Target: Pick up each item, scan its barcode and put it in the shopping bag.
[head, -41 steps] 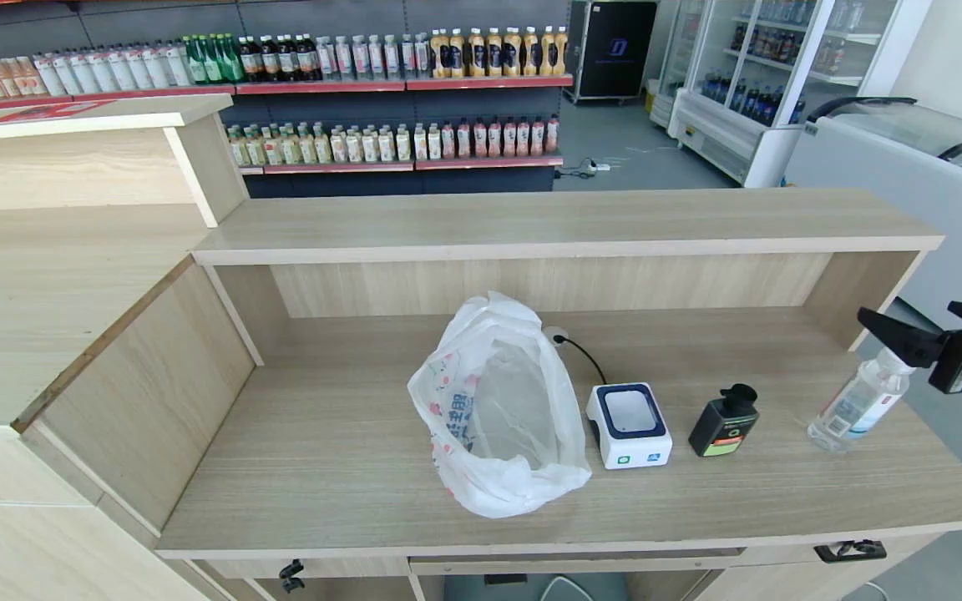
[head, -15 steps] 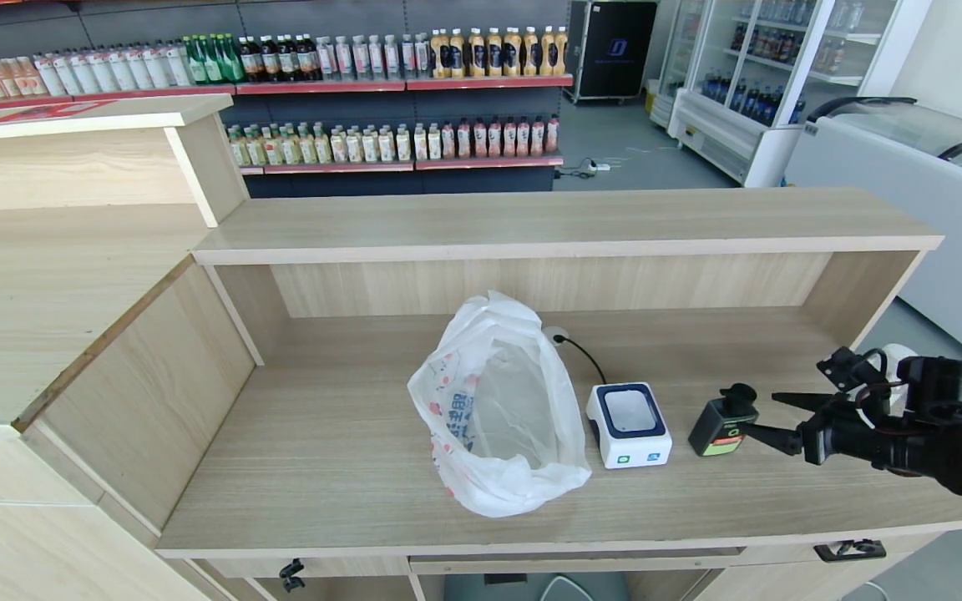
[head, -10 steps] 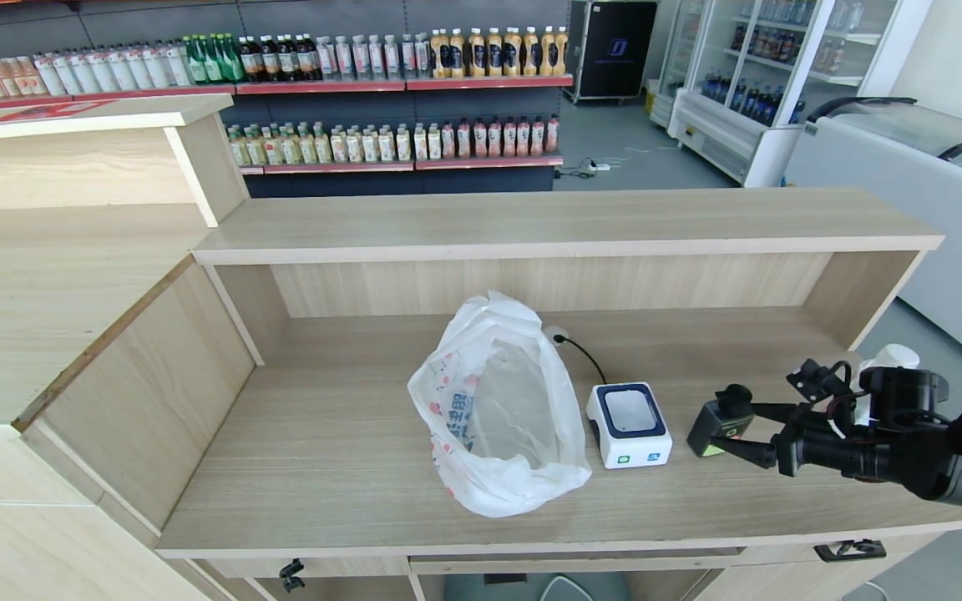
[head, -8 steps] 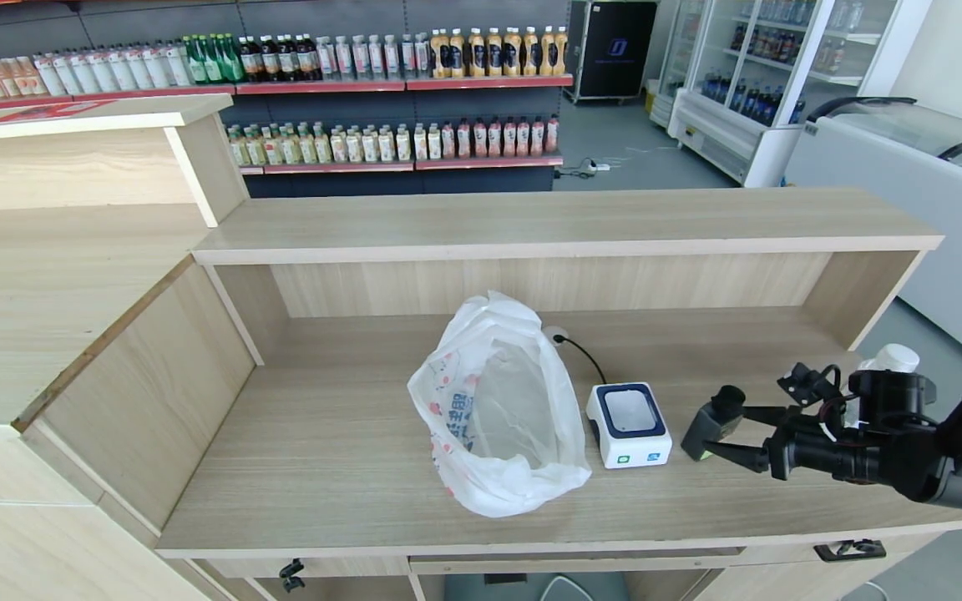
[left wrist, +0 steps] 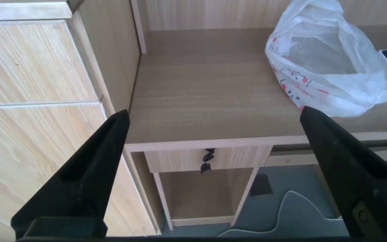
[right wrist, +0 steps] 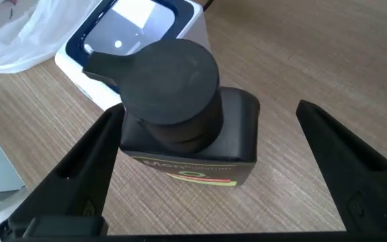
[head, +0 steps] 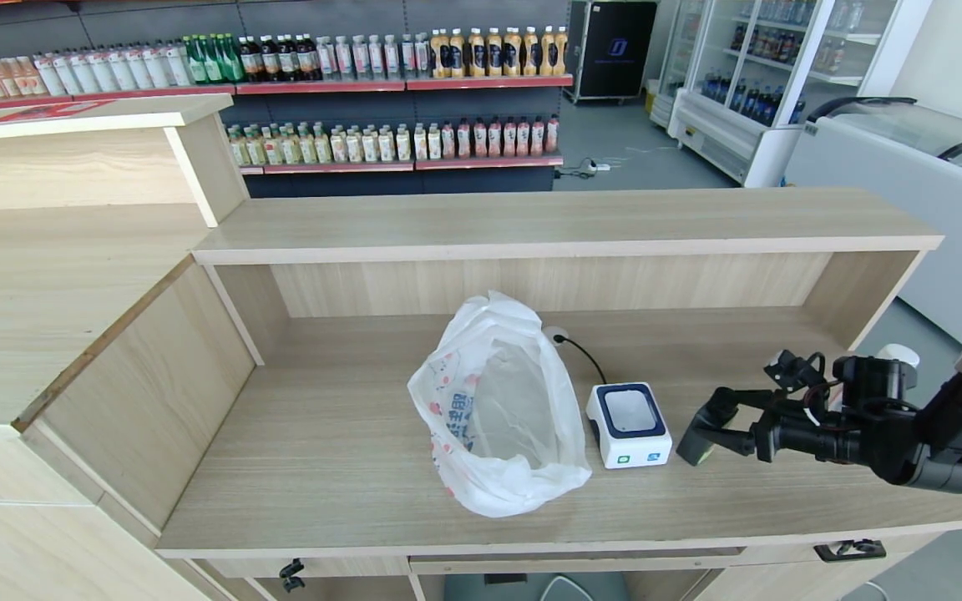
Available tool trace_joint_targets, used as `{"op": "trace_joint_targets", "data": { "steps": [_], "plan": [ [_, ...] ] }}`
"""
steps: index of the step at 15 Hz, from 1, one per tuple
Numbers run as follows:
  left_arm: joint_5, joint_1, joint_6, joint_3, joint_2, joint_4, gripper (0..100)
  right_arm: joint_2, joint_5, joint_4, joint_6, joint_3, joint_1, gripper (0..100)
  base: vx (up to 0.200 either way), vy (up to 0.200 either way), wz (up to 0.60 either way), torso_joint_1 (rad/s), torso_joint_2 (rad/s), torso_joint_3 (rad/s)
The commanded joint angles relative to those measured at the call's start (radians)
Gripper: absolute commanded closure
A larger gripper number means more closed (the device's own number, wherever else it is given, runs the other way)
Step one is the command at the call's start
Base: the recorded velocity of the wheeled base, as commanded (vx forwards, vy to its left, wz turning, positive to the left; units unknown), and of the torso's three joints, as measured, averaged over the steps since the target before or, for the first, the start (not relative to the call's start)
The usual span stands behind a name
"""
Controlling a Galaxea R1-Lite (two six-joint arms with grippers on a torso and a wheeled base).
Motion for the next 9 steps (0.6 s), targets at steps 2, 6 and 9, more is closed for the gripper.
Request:
{"op": "trace_joint_targets", "data": {
  "steps": [2,6,9],
  "plan": [
    [0.000,0.000,0.000,0.000,0.000,0.000,0,0.023,0.000,0.000,0.004,-0.015,0.010,0,0.000,0.000,0.00,0.000,0.00,0.000],
    [0.000,0.000,0.000,0.000,0.000,0.000,0,0.040,0.000,0.000,0.001,-0.006,0.042,0,0.000,0.000,0.00,0.000,0.00,0.000],
    [0.000,0.000,0.000,0.000,0.000,0.000,0,0.058,0.000,-0.003,-0.001,-0.006,0.063,0,0.000,0.000,0.00,0.000,0.00,0.000]
  ]
}}
